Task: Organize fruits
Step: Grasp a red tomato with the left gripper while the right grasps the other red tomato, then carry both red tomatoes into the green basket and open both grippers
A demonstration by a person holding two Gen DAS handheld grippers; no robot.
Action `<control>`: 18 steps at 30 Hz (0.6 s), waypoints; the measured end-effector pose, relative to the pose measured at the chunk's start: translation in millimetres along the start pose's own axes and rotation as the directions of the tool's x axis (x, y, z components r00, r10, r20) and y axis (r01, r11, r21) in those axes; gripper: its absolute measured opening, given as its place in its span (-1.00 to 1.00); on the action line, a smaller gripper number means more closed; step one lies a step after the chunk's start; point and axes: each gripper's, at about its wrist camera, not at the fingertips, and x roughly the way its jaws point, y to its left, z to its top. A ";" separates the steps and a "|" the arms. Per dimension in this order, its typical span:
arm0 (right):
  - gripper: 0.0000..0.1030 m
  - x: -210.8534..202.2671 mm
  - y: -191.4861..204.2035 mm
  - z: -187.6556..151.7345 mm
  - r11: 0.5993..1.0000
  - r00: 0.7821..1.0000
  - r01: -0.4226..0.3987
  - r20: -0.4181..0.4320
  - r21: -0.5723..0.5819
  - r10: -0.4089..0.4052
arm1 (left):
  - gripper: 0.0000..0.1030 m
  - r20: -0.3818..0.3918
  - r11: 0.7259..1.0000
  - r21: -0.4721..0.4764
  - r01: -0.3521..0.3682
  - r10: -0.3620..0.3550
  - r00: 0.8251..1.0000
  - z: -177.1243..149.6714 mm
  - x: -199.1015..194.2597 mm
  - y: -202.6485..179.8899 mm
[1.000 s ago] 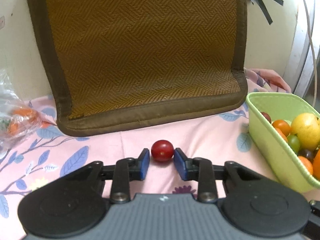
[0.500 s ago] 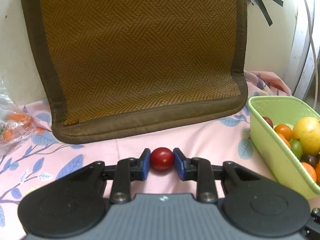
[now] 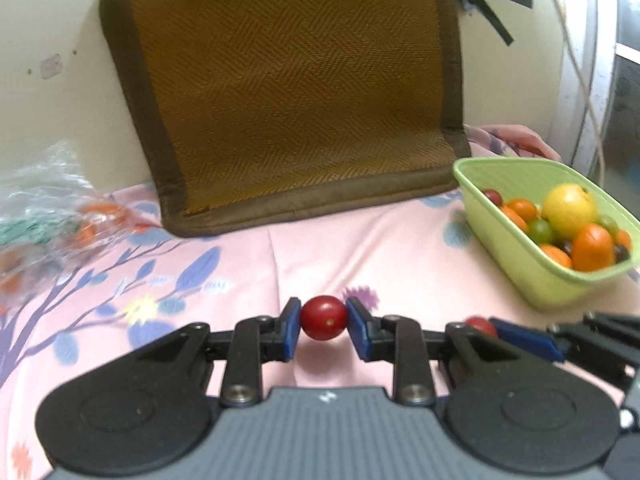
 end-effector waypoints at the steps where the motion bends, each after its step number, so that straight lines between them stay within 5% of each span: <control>1: -0.39 -7.5 1.1 -4.5 1.000 1.000 0.007 0.003 -0.010 -0.007 | -0.51 0.001 1.000 0.002 0.002 -0.002 1.000 -3.5 -5.4 -1.4; 11: -0.39 -87.5 -6.6 -51.1 0.990 0.985 0.131 0.121 -0.056 -0.124 | -0.51 0.012 0.996 -0.005 0.087 -0.087 0.996 -31.9 -45.8 -19.9; 18: -0.39 -100.3 -16.9 -69.6 0.982 0.978 0.185 0.109 -0.048 -0.179 | -0.51 0.002 0.987 0.009 0.163 -0.163 0.987 -50.8 -61.1 -33.5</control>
